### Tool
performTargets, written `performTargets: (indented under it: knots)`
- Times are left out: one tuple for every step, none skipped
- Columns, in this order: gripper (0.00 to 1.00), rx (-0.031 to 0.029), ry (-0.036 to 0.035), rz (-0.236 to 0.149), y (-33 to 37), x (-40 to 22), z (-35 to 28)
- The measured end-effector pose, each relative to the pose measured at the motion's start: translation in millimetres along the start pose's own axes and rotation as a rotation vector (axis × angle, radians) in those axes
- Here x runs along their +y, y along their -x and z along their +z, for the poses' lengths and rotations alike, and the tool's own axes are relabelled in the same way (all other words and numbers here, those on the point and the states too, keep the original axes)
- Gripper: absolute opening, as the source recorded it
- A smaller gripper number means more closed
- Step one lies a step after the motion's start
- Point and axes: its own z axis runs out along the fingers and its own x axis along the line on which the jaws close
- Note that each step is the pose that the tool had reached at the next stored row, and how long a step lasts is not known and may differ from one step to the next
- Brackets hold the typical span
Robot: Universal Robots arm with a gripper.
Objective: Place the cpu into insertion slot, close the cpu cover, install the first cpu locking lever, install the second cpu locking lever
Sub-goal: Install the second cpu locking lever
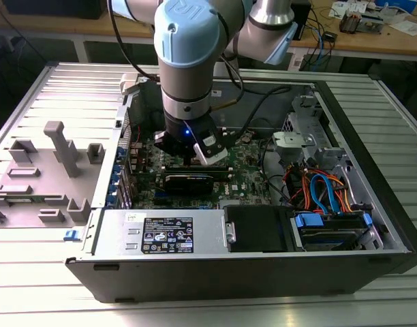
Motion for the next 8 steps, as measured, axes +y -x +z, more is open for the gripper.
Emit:
performTargets:
  knots:
    - [0.11,0.0000,0.0013,0.000,-0.2,-0.1,0.8]
    - [0.11,-0.0001,0.0025,0.000,-0.4,-0.3,1.4]
    - [0.11,-0.0002,0.0046,0.000,-0.9,-0.5,2.4]
    - [0.11,-0.0003,0.0067,0.000,-1.5,-0.5,3.0]
    - [0.11,-0.0004,0.0100,0.000,-2.1,-0.6,3.6]
    - [0.11,-0.0007,0.0159,0.000,-3.0,-0.8,4.6]
    - [0.11,-0.0009,0.0208,0.000,-4.4,-1.2,7.0]
    - [0.11,-0.0009,0.0213,0.000,-4.8,-1.5,8.3]
